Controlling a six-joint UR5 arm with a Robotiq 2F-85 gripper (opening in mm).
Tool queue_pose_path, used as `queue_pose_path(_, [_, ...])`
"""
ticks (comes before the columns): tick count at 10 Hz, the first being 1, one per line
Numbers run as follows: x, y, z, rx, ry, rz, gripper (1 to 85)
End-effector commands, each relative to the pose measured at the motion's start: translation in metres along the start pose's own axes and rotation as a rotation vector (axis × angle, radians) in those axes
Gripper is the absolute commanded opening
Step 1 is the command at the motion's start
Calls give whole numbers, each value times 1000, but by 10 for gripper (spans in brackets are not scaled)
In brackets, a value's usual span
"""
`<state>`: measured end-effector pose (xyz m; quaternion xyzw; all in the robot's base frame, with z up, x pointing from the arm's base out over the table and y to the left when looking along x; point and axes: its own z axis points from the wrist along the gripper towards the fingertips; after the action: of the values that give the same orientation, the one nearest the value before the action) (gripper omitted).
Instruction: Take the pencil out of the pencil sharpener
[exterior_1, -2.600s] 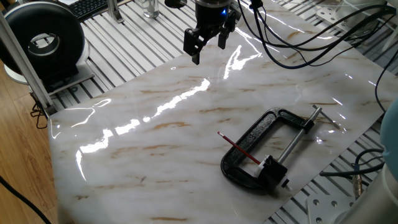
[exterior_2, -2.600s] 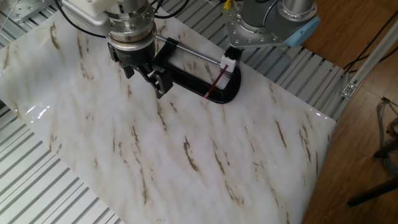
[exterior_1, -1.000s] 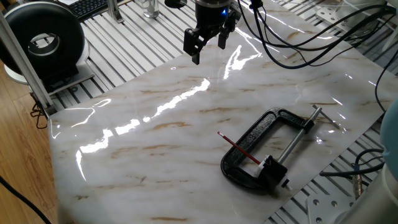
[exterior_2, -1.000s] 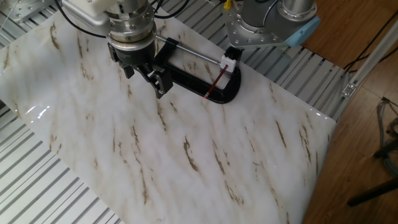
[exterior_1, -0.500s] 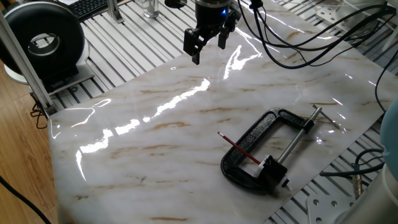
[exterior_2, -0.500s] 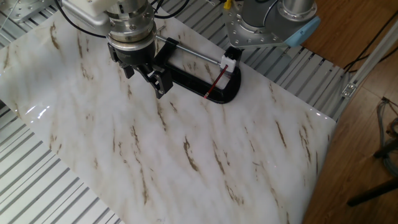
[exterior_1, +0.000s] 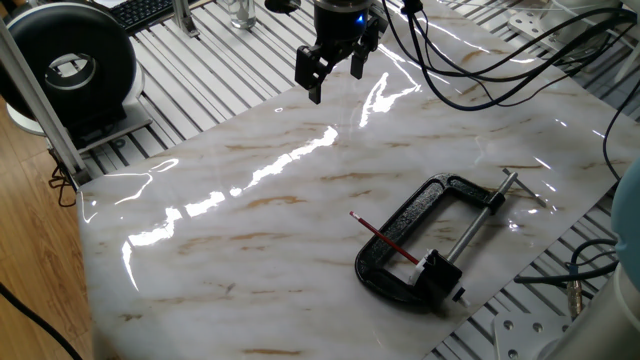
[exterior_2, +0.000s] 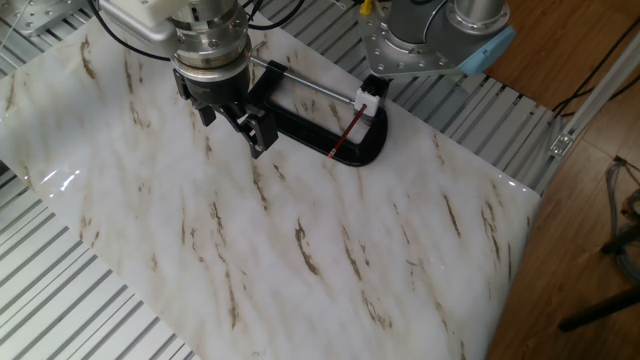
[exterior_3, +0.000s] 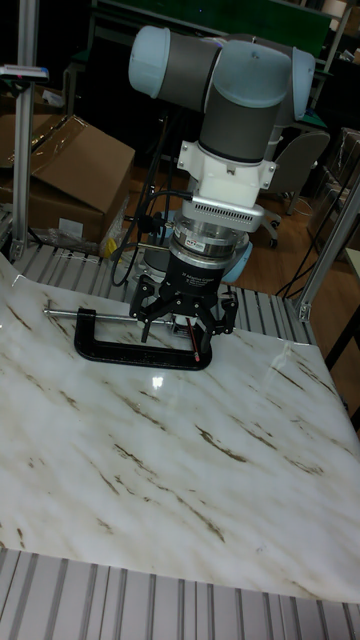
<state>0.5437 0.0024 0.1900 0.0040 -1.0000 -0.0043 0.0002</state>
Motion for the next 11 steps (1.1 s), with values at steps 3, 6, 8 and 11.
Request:
queue_pose_path(3, [-13, 17, 0, -55, -44, 152, 10])
queue_pose_path(6, [-13, 18, -1, -54, -42, 158, 10])
queue_pose_path(8, [-13, 19, -2, -55, -41, 157, 10])
queue_pose_path(11, [-13, 20, -1, -54, -42, 154, 10])
